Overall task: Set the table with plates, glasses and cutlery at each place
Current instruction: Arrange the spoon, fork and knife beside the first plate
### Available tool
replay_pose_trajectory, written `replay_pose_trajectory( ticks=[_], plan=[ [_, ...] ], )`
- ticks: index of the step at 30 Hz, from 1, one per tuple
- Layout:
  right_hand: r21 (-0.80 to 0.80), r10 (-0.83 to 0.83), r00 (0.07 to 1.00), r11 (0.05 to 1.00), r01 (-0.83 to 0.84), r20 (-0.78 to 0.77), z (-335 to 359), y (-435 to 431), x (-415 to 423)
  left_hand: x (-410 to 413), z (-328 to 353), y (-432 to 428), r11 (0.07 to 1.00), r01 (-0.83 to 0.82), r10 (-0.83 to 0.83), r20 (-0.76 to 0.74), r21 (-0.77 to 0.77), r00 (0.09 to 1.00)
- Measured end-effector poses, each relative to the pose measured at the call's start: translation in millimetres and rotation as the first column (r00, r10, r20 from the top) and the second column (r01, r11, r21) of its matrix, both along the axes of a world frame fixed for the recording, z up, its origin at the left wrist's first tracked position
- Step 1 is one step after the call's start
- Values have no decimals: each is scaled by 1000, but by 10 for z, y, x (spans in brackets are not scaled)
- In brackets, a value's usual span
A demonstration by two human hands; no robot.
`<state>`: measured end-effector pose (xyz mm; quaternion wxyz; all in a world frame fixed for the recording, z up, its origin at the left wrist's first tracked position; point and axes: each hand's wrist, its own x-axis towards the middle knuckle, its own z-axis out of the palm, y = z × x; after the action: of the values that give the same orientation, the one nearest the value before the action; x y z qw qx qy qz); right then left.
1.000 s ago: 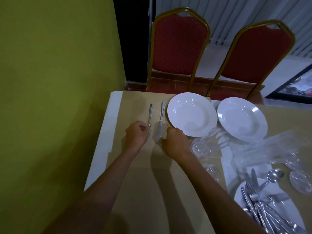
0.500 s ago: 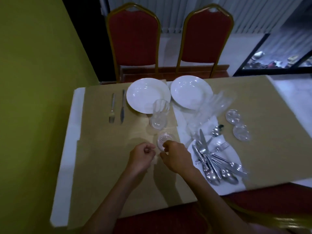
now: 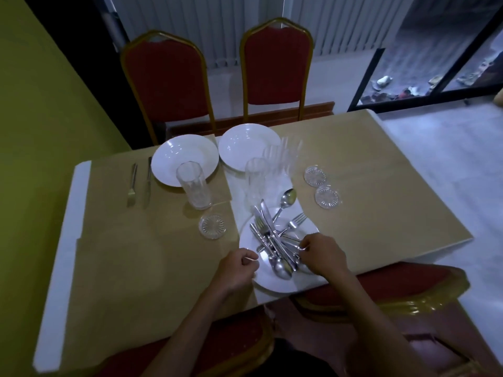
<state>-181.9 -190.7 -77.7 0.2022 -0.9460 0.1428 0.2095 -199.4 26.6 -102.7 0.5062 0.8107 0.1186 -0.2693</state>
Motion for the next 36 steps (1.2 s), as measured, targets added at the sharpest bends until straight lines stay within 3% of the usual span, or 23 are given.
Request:
replay_pose_trajectory(
  ticks=[13, 20, 26, 30, 36],
  plan=[
    [-201, 317, 948, 932, -303, 41, -338, -12, -92, -208, -36, -442, 996, -25, 27, -23, 88, 999],
    [-10, 332, 934, 943, -334, 128, -366, 309, -92, -271, -83, -473, 984, -14, 15, -7, 179, 1000],
    [78, 317, 948, 945, -318, 25, -390, 391, -100, -325, -53, -353, 979, -43, 42, 8, 198, 999],
    [73, 334, 942, 941, -331, -34, -390, 397, -44, -355, -53, -245, 978, -74, 72, 18, 194, 997],
    [76, 292, 957, 954, -291, -1, -436, 581, 7, -317, -44, -63, 977, -133, 127, 48, 166, 991]
  ],
)
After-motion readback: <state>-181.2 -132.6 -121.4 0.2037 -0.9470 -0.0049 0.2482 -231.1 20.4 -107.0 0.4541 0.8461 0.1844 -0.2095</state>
